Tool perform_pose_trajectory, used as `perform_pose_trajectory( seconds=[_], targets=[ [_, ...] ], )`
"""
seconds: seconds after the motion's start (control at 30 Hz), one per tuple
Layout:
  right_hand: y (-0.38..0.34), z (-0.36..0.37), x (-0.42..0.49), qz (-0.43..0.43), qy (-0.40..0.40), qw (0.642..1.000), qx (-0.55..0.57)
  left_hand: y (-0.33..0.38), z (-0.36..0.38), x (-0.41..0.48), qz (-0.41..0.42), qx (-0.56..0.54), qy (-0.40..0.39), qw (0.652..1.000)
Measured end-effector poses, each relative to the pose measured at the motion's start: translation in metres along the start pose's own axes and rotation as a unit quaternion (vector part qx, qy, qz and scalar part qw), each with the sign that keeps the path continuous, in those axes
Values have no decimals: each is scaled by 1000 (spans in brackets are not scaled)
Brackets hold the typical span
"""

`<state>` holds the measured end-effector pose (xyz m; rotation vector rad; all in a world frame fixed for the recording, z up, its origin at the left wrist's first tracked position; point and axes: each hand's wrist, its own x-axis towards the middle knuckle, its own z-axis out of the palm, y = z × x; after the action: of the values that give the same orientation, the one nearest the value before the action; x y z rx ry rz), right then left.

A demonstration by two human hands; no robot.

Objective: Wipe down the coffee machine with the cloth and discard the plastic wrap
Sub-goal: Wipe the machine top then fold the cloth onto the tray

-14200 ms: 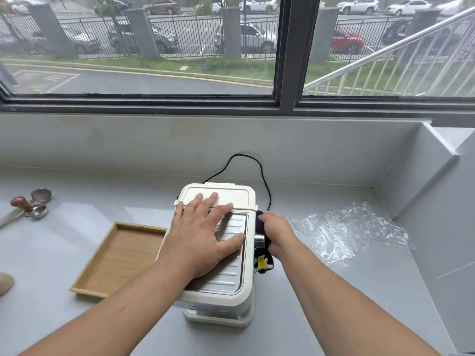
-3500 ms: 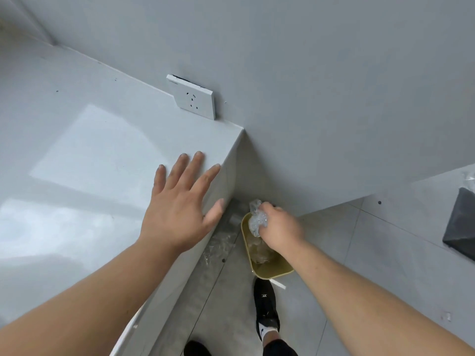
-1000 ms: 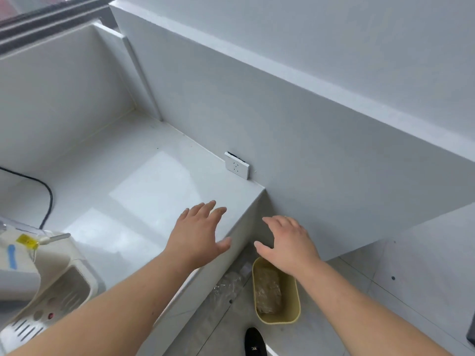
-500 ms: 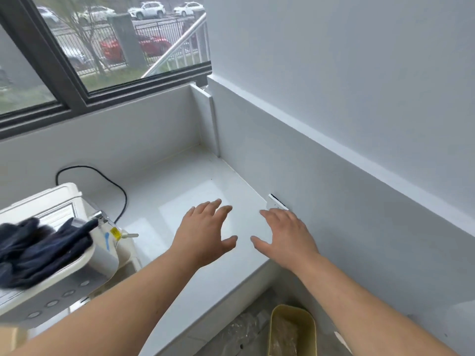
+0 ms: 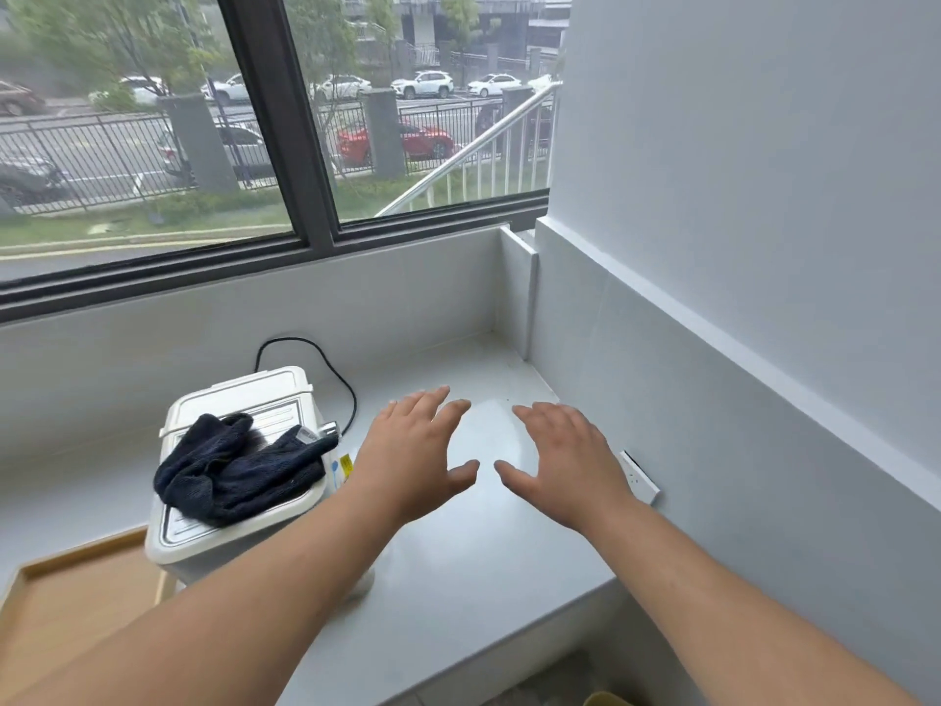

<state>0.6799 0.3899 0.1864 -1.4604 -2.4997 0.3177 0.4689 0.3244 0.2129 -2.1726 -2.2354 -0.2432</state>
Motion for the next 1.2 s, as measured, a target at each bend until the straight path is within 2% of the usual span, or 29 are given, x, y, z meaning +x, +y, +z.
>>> perform_pose_trajectory(
  seconds=[0.63,1.2],
  targets=[
    [-182,-5,52,-113,11,994,-12,-154,-77,-62,-89,25,50,994],
    [-287,34,56,-183,-20,982,-40,-246,-76,-115,-125,7,37,991]
  ],
)
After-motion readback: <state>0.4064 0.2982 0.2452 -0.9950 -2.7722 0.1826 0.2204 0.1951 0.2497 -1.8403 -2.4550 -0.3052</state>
